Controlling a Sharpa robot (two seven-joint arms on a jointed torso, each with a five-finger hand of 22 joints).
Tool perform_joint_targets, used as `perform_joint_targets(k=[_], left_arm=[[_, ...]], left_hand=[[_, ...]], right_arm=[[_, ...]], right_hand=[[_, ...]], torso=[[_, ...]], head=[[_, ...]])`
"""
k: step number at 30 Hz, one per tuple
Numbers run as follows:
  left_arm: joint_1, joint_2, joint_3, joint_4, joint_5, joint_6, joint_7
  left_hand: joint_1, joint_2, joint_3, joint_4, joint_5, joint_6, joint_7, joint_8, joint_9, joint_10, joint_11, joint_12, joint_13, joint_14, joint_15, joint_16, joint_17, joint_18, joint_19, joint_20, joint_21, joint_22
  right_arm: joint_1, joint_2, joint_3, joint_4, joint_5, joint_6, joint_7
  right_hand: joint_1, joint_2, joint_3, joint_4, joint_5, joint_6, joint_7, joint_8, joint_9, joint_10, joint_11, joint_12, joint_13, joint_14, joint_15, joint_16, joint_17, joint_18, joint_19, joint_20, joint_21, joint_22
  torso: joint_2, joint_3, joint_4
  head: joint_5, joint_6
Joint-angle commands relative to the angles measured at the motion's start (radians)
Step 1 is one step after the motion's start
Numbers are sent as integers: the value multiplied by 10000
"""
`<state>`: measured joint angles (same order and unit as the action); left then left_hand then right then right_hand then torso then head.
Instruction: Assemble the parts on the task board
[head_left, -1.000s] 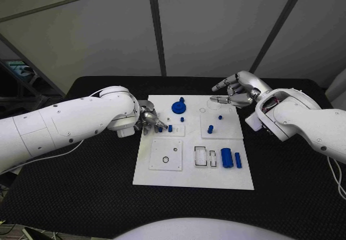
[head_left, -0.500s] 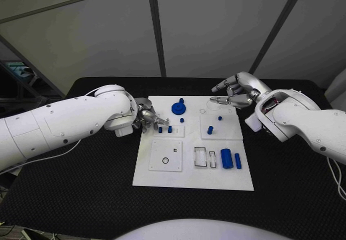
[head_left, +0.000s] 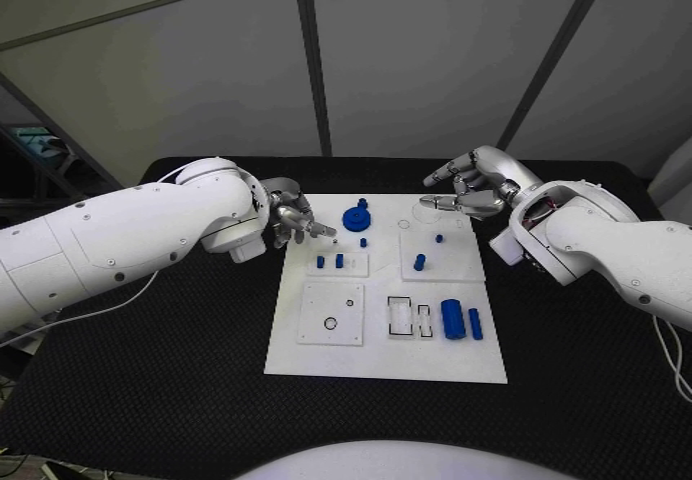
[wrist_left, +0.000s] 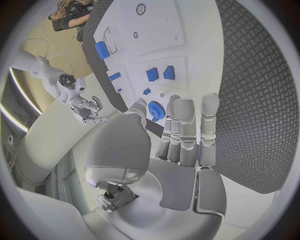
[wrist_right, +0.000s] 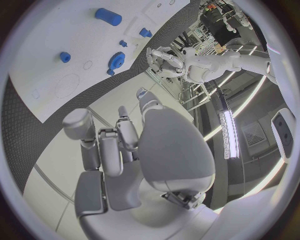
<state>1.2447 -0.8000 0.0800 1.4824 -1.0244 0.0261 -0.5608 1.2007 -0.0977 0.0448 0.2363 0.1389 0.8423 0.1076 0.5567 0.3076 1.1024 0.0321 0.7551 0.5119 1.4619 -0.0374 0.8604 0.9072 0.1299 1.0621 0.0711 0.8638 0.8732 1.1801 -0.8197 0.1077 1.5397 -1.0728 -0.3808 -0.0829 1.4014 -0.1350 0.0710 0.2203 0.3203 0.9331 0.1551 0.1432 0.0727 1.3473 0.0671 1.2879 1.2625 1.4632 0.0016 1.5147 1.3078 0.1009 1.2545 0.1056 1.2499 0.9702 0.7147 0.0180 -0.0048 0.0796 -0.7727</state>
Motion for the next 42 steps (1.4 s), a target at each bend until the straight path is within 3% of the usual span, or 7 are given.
perform_joint_targets(k=[1, 4, 8, 18, 22, 28, 42], left_arm=[[22, 259, -79, -77, -171, -1027, 1949], [11, 493, -250, -203, -710, -1595, 3148], [-17, 798, -451, -448, -1661, -2293, 4542], [-47, 1418, -962, -1054, -3871, -2584, 5730], [-70, 1624, -1055, -1261, -4313, -2543, 5759], [-102, 1928, -1114, -1601, -4822, -2158, 5626], [-128, 2206, -1126, -2104, -5215, -1665, 5309]], left_hand=[[1066, 159, 319, -377, 76, -286, 165, -249, -299, -944, 206, -503, -391, -956, 239, -852, -919, 476, -599, 168, -874, -541], [2103, 165, 982, -752, 70, -121, 298, -510, -690, -1407, 325, -1056, -997, -2148, 433, -1211, -1434, 503, -999, 343, -1753, -1086], [2790, -198, 1782, -1143, 77, 327, 244, -941, -1189, -1326, 376, -1466, -1635, -2513, 406, -811, -1519, 521, -868, 411, -2143, -1375], [2337, -1000, 2066, -1172, -99, 606, 253, -1704, -1848, -1329, 416, -2052, -2495, -2510, 447, -229, -1762, 519, -232, 429, -2078, -1384], [2320, -1032, 2097, -1239, -95, 705, 233, -1859, -1996, -1351, 414, -2109, -2683, -2339, 428, -64, -1885, 522, -24, 410, -1975, -1312], [2273, -1039, 2216, -1378, -94, 965, 178, -2109, -2249, -1384, 407, -2246, -3071, -1505, 391, 1478, -837, 516, 349, 352, -1615, -1016], [2300, -960, 2596, -1589, -76, 1313, 148, -2341, -2407, -1338, 420, -2487, -3534, -1091, 382, 2608, -167, 513, 511, 327, -1192, -581]], right_arm=[[14, 17, 7, -3, -19, -5, 83], [15, 28, 7, -3, -18, -25, 124], [15, 37, 7, 6, -69, -52, 194], [15, 79, 6, 25, -372, -78, 326], [14, 94, 6, 30, -456, -85, 330], [13, 109, 6, 33, -541, -94, 326], [13, 111, 6, 46, -589, -133, 320]], right_hand=[[-20, 80, -46, 11, 38, 75, -2, 67, -4, -159, 18, -140, -120, 781, -66, -34, 1483, 171, -105, -23, -56, -72], [32, 128, -33, 8, 57, 81, -10, 101, -5, -597, 6, -694, -691, 778, -75, -49, 1466, 188, -155, -31, -130, -174], [150, 204, 9, 17, 70, 74, -29, 178, -12, -1428, -22, -1970, -1985, 725, -99, -180, 1266, 251, -336, -57, -388, -545], [370, 215, 169, 84, 69, 212, -93, 347, -15, -2735, -96, -4782, -4865, 609, -172, -520, 814, 357, -612, -121, -904, -1226], [374, 203, 172, 91, 66, 221, -97, 354, -16, -2726, -99, -4835, -4930, 608, -175, -530, 805, 361, -617, -125, -926, -1251], [376, 179, 173, 103, 67, 208, -96, 352, -23, -2719, -100, -4904, -5012, 598, -178, -565, 759, 371, -640, -129, -976, -1318], [391, 161, 195, 135, 74, 184, -94, 351, -31, -2731, -99, -5060, -5190, 585, -179, -618, 702, 386, -672, -134, -1063, -1428]], torso=[[14, -4, -9], [24, -4, -25], [12, -2, -22], [9, -7, -10], [13, -8, -11], [10, -5, -23], [10, -3, -13]], head=[[-67, 48], [-88, 77], [-125, 117], [-203, 184], [-229, 223], [-234, 227], [-265, 229]])
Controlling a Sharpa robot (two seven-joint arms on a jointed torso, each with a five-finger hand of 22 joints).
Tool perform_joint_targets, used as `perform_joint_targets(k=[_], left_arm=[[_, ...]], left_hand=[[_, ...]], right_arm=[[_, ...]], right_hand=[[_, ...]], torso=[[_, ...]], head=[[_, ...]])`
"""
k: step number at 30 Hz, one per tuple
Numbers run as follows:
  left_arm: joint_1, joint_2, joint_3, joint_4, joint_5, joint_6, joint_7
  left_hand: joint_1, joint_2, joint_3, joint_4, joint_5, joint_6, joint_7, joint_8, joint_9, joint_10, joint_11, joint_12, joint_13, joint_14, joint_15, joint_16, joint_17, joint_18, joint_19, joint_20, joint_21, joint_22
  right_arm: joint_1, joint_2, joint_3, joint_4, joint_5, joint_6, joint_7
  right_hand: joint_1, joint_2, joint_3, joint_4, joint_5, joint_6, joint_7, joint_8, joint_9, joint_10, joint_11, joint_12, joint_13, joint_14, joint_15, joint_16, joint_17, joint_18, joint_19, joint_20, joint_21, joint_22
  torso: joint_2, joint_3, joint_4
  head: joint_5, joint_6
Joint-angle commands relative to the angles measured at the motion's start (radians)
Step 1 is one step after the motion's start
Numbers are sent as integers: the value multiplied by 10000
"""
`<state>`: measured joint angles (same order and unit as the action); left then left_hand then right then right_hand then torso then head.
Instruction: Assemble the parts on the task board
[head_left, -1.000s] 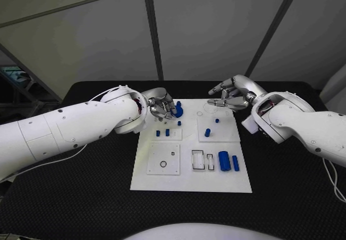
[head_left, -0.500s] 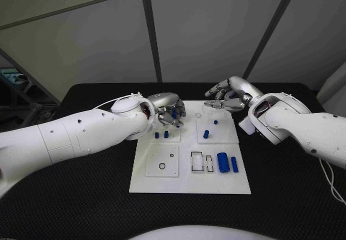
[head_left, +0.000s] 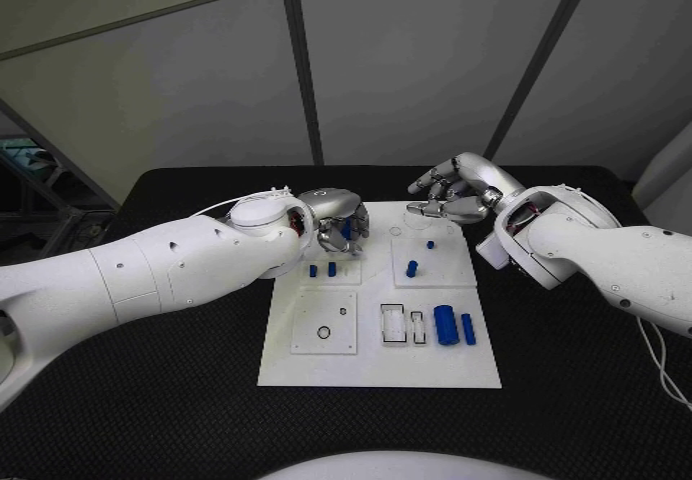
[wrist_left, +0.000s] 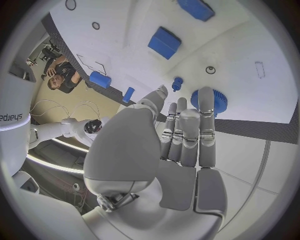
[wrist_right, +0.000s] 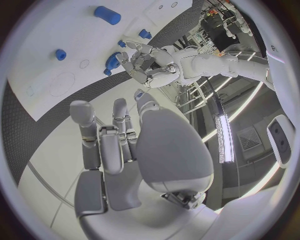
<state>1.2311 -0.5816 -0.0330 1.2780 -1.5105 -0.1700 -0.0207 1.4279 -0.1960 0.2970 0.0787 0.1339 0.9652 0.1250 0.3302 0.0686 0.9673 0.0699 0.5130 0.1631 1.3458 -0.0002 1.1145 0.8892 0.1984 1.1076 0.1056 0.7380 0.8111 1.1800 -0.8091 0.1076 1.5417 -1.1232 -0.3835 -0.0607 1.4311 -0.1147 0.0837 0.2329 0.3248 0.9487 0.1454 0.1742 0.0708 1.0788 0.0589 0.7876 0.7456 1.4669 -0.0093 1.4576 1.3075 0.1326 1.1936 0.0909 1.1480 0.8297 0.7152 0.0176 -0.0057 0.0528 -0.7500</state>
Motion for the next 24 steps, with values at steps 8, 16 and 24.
perform_joint_targets(k=[8, 16, 24], left_arm=[[6, 52, 5, -171, -387, 506, -208], [-2, 95, 5, -230, -391, 634, -197], [-35, 125, 5, -256, -391, 734, -117]], left_hand=[[-16, 17, 180, -46, -28, 152, -17, -137, -24, 27, 53, -142, -160, 127, 15, 229, 77, -173, 66, -14, 154, 144], [-54, 14, 268, -70, -27, 181, -25, -205, -31, 59, 58, -199, -249, 124, 17, 274, 13, -174, 62, -9, 215, 223], [-50, 77, 513, -138, -19, 330, -48, -287, -27, 251, 19, -278, -396, 192, -10, 463, 82, -165, 50, -19, 316, 359]], right_arm=[[14, -8, 7, 41, -97, -110, 87], [14, 0, 7, 37, -102, -97, 79], [14, 16, 7, 26, -102, -83, 73]], right_hand=[[100, -44, 74, 14, 31, 25, 3, 41, -12, -47, -18, -85, -54, 546, -70, -58, 691, 71, -66, 13, -59, -38], [105, -44, 80, 19, 33, 22, 3, 42, -13, -47, -17, -110, -84, 541, -71, -73, 671, 74, -71, 12, -73, -56], [105, -44, 80, 19, 33, 22, 3, 42, -13, -47, -17, -110, -84, 541, -71, -73, 671, 74, -71, 12, -73, -56]], torso=[[5, -2, 6], [1, 0, 6], [3, -4, 13]], head=[[-17, -20], [-26, -42], [-34, -51]])
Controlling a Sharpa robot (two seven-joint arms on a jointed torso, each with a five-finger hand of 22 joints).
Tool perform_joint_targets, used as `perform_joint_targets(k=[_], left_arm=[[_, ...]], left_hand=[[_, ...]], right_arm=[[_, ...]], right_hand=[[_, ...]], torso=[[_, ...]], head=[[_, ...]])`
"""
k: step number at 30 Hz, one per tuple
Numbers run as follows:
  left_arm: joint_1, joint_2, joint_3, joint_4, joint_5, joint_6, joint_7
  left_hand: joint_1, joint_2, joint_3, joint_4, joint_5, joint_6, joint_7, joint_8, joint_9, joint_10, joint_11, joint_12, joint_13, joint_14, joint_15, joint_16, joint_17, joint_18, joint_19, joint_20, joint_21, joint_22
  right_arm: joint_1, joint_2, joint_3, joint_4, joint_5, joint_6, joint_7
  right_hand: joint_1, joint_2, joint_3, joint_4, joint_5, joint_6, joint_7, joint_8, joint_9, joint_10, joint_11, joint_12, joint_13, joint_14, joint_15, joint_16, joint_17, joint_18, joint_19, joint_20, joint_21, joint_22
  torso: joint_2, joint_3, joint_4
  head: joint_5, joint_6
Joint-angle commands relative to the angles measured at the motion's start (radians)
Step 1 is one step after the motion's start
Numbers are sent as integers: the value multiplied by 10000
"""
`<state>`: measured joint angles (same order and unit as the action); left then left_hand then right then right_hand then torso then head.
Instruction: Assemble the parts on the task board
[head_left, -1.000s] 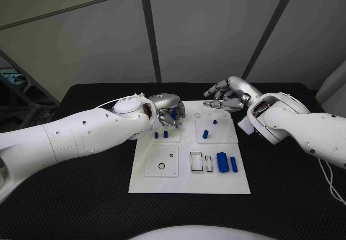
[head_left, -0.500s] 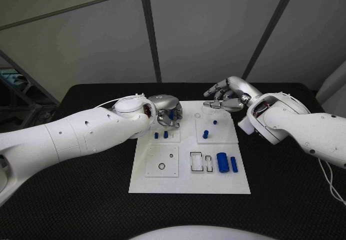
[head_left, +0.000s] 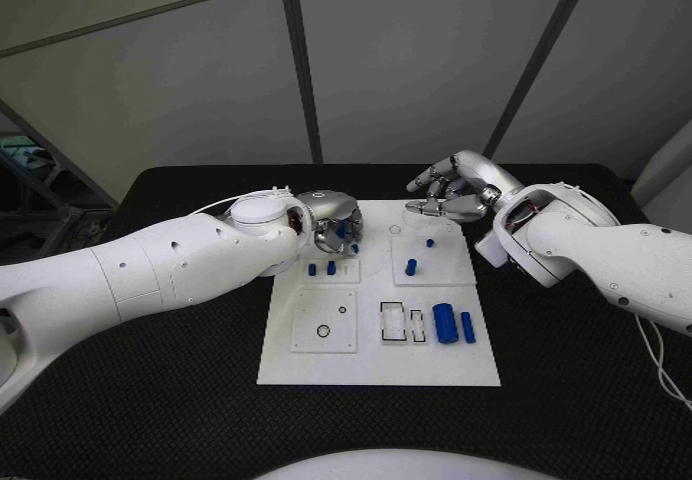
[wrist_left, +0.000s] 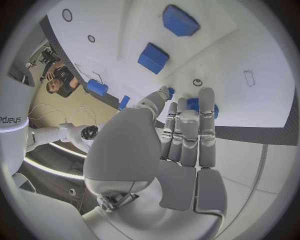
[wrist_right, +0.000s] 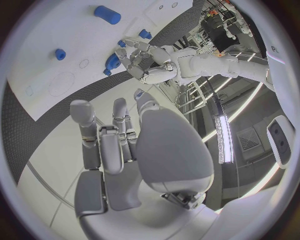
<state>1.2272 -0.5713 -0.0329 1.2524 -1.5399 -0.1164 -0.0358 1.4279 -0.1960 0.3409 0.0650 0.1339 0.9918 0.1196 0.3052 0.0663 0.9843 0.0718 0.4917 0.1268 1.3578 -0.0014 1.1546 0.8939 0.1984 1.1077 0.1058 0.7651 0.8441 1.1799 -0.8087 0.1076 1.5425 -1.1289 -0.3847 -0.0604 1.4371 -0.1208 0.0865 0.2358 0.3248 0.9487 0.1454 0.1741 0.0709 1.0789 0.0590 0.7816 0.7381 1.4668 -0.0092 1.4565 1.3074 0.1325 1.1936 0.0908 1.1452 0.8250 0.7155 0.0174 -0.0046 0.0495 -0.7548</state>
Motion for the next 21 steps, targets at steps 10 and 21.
perform_joint_targets(k=[10, 21], left_arm=[[-37, 76, 4, -40, -49, 435, 110], [-85, 131, 5, -93, 85, 544, 181]], left_hand=[[-22, 178, 670, -157, -22, 390, -26, -213, 1, 534, -83, -336, -316, 259, -75, 434, 250, -202, 129, -76, 392, 427], [-240, 130, 1279, -388, -39, 698, -30, -571, 10, 981, -112, -834, -616, 503, -110, 960, 639, -273, 256, -108, 853, 977]], right_arm=[[14, 19, 7, 16, -49, -55, 58], [14, 28, 7, 12, -62, -35, 37]], right_hand=[[51, 21, 61, -4, 37, 22, 2, 45, -15, -46, -18, -74, -40, 537, -72, -77, 655, 77, -75, 12, -60, -26], [61, 27, 71, -3, 46, 22, 0, 47, -14, -41, -20, -88, -61, 537, -74, -80, 653, 77, -72, 11, -62, -26]], torso=[[-1, 1, -7], [1, 6, -4]], head=[[6, -18], [-19, -32]])
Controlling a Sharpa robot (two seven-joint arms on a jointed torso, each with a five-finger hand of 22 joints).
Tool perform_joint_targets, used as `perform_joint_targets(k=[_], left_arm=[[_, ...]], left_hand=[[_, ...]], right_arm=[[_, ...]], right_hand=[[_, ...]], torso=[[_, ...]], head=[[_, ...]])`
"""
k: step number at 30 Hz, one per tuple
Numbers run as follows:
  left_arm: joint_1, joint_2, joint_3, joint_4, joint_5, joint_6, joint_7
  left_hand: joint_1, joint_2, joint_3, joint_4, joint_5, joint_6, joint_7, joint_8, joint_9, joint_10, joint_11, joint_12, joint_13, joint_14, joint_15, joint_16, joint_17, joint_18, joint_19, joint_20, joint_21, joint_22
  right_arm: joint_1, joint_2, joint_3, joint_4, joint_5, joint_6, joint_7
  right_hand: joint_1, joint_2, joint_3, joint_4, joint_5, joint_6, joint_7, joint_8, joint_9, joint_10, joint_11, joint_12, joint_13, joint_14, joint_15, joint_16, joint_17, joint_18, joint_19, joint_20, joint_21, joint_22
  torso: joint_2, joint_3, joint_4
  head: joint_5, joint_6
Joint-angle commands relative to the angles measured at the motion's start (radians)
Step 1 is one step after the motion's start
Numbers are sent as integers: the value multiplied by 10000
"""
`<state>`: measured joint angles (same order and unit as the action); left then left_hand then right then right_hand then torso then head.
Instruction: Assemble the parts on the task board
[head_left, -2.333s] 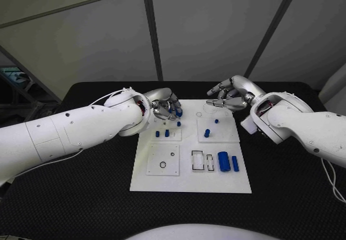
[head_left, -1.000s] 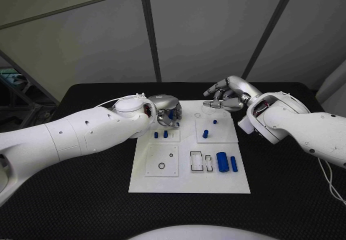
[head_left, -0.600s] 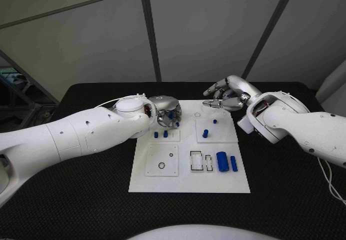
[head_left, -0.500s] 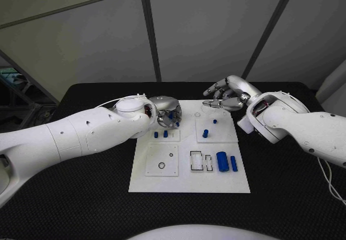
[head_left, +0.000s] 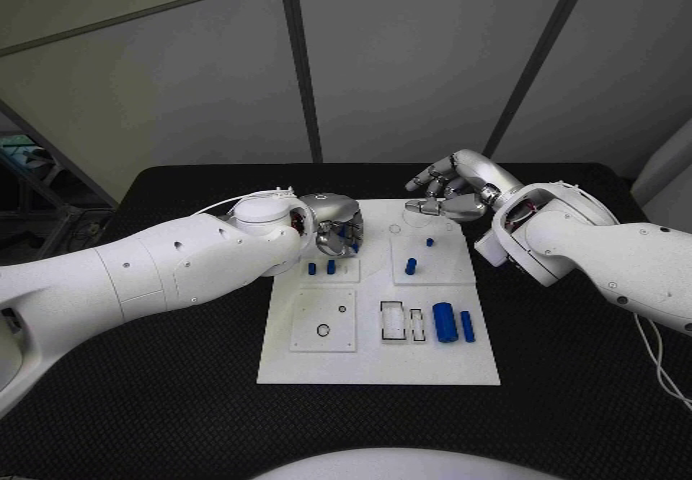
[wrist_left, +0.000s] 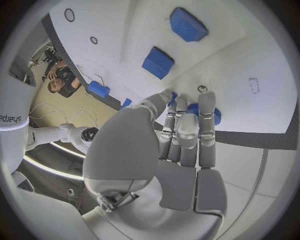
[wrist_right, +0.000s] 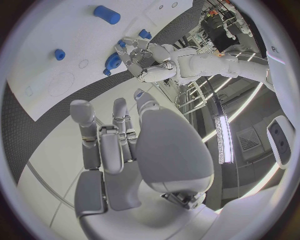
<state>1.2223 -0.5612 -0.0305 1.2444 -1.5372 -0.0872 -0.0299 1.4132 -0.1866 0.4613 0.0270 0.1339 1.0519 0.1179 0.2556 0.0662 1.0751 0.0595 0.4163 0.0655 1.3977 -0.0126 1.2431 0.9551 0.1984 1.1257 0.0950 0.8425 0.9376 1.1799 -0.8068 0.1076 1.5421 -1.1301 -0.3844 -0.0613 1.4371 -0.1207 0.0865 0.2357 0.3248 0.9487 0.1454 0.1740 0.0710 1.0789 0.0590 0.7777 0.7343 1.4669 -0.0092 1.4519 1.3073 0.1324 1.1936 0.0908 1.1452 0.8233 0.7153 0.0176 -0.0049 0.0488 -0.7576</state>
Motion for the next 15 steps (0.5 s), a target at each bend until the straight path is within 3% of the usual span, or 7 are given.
perform_joint_targets(k=[1, 15], left_arm=[[-38, 33, -20, -21, 58, 253, 126], [-73, -189, 21, 157, 363, -271, 254]], left_hand=[[-98, 50, 106, -21, -39, 120, -12, -89, 13, 98, 10, -103, -5, 122, -2, 110, 61, -281, 96, 0, 118, 83], [-135, 158, 494, -275, -46, 496, 27, -269, 44, 529, -19, -466, -5, 270, -31, 352, 172, -353, 370, -41, 588, 578]], right_arm=[[14, 10, 7, 16, -51, -37, 45], [14, 11, 7, -23, -56, -37, 47]], right_hand=[[61, 27, 72, -2, 46, 22, 0, 48, -15, -41, -20, -50, -23, 537, -74, -34, 653, 78, -72, 12, -62, -9], [71, 34, 83, 0, 57, 26, 0, 51, -15, -35, -23, -62, -42, 537, -75, -40, 648, 78, -69, 10, -67, -11]], torso=[[4, 5, -2], [-7, -8, 15]], head=[[-7, -9], [-30, 11]])
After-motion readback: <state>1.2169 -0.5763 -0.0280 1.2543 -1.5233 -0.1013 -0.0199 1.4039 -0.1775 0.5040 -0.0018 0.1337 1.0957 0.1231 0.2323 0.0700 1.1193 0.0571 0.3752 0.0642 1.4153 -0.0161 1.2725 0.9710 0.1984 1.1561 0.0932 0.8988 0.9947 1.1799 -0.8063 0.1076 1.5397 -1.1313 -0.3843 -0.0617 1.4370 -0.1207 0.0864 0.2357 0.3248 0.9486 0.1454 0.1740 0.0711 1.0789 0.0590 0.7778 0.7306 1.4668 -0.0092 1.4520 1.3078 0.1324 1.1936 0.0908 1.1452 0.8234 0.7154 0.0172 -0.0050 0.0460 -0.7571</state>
